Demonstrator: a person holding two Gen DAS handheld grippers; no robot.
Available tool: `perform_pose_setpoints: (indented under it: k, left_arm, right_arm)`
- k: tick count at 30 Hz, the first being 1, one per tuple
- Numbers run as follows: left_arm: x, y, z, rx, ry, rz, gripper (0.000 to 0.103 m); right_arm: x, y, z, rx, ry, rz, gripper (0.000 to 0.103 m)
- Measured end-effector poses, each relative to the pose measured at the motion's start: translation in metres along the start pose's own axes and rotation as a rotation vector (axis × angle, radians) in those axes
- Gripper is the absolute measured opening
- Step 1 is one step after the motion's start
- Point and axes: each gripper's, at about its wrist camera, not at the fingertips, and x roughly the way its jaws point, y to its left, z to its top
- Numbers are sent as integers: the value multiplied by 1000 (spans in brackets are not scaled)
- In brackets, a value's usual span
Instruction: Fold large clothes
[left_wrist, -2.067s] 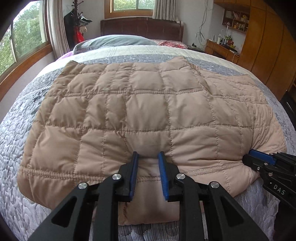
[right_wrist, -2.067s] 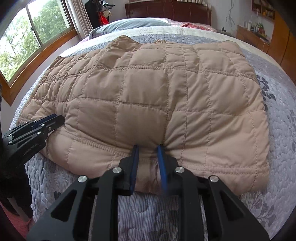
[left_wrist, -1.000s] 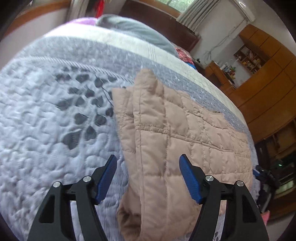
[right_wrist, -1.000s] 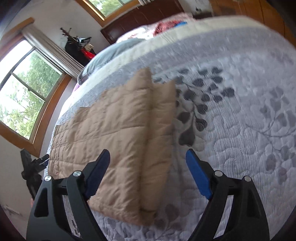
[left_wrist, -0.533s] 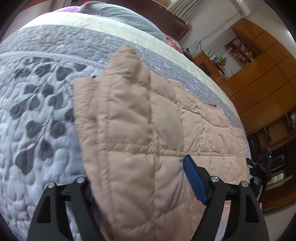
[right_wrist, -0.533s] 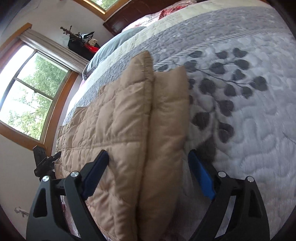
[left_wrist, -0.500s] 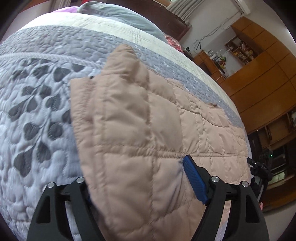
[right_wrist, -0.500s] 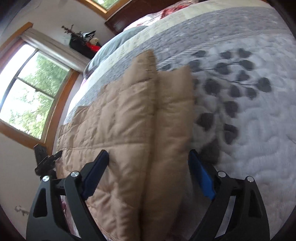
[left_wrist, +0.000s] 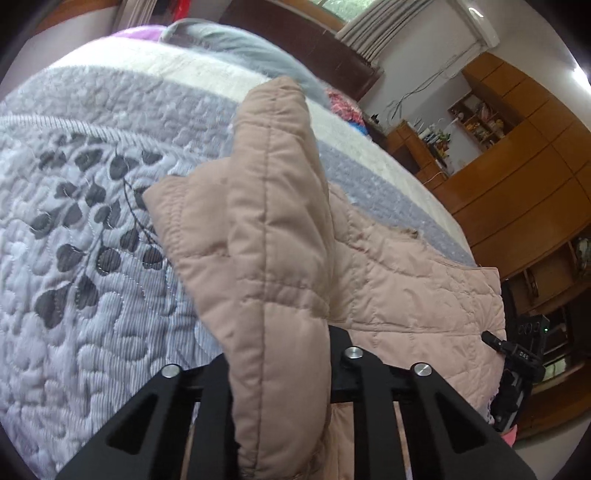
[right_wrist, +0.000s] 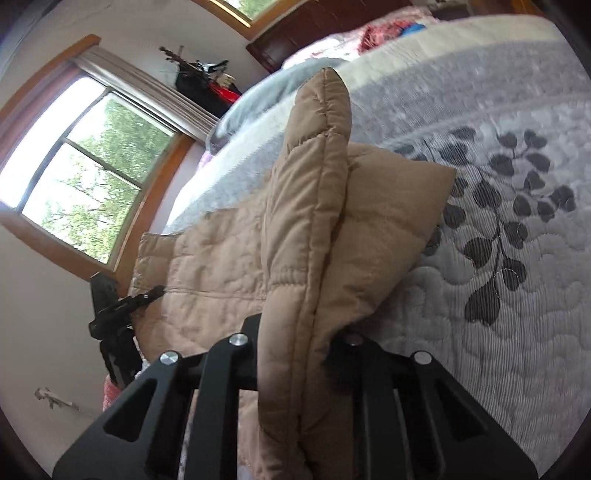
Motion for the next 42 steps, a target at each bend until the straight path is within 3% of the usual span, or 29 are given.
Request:
perform_pose_setpoints:
  k: [10, 16, 23, 29, 35, 42]
  left_arm:
    - [-96, -38, -45, 113, -59, -17, 15]
    - [-144, -26, -88, 136, -62, -12, 15]
    - [-118, 4, -122, 132, -7, 83, 18]
    - [-90, 37, -141, 87, 26, 121, 33]
    - [-84, 52, -149, 59, -1, 67, 38]
    - [-83, 45, -158, 98, -35, 105, 40]
  right_arm:
    - [-80, 54, -47, -99, -4, 58, 15]
    - [-87, 68, -89, -114, 48, 65, 16]
    - [-57, 67, -125, -96, 122, -22, 18]
    - [-35, 32, -132, -10, 146, -38, 23]
    - [-15, -4, -140, 93, 162, 54, 28]
    - [-14, -16, -147, 116, 119, 114, 28]
